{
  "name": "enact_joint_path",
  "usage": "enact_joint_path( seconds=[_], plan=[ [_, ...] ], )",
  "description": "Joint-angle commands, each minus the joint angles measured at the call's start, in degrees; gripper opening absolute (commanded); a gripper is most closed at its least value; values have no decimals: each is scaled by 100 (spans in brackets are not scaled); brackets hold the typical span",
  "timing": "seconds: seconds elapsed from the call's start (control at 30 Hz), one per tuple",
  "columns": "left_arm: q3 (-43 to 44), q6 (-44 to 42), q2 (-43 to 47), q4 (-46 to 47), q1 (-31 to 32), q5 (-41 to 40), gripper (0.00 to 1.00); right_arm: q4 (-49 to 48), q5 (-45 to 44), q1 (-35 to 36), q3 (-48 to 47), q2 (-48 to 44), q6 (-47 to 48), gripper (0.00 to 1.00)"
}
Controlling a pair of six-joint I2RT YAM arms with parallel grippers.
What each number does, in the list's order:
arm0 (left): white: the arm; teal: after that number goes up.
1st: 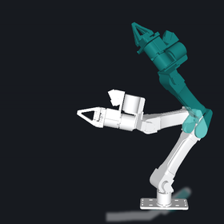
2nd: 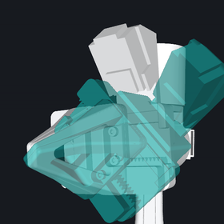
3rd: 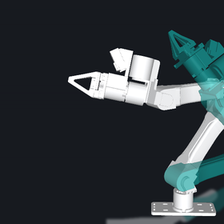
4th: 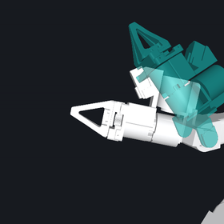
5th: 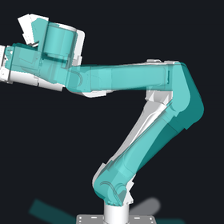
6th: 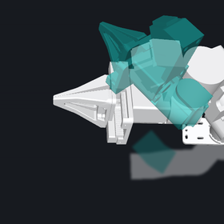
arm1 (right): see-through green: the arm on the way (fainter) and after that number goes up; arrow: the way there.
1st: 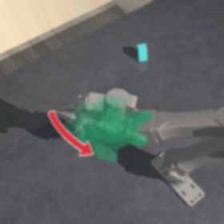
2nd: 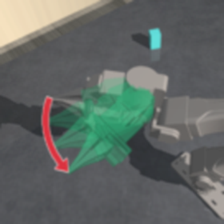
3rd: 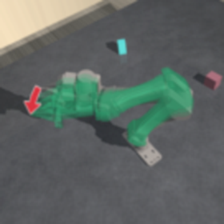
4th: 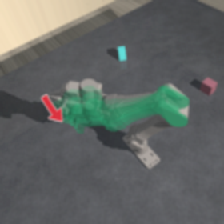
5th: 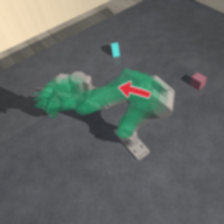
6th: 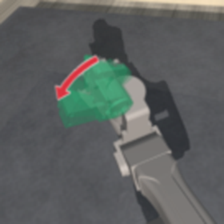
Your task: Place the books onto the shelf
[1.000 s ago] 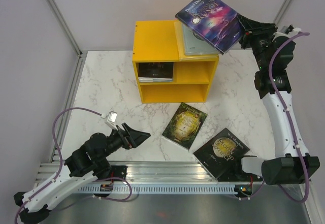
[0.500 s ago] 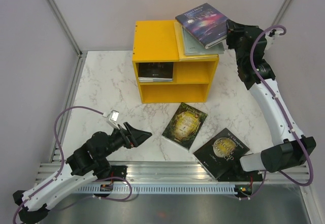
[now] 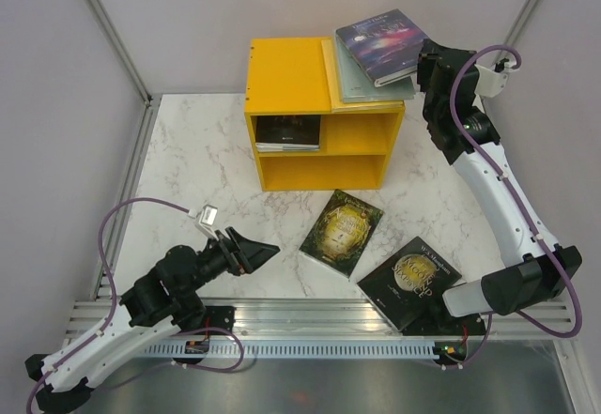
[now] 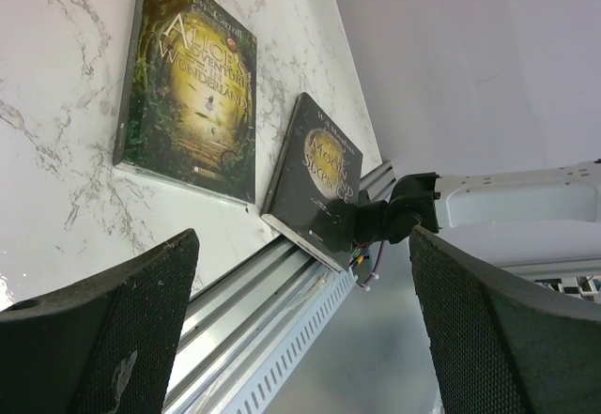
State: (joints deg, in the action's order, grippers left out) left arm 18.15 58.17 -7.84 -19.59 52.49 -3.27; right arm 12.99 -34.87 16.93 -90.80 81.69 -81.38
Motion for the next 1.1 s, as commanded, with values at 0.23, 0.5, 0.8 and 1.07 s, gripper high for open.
enact_joint_path(
  seconds=[0.23,0.5,0.8,1.07],
  plan=[
    [-40,-78,45,87,-2,28,94,-297,40,56,-25,-171,79,0],
    [-31,-60,54,52,-2,19,94,-403,622,65,476,-601,474,55],
    [-13,-60,45,52,-2,-7,93,-52,1000,74,766,-1058,992,98],
    [-5,-34,98,-9,-2,19,93,309,798,39,986,-1427,1581,98]
  ],
)
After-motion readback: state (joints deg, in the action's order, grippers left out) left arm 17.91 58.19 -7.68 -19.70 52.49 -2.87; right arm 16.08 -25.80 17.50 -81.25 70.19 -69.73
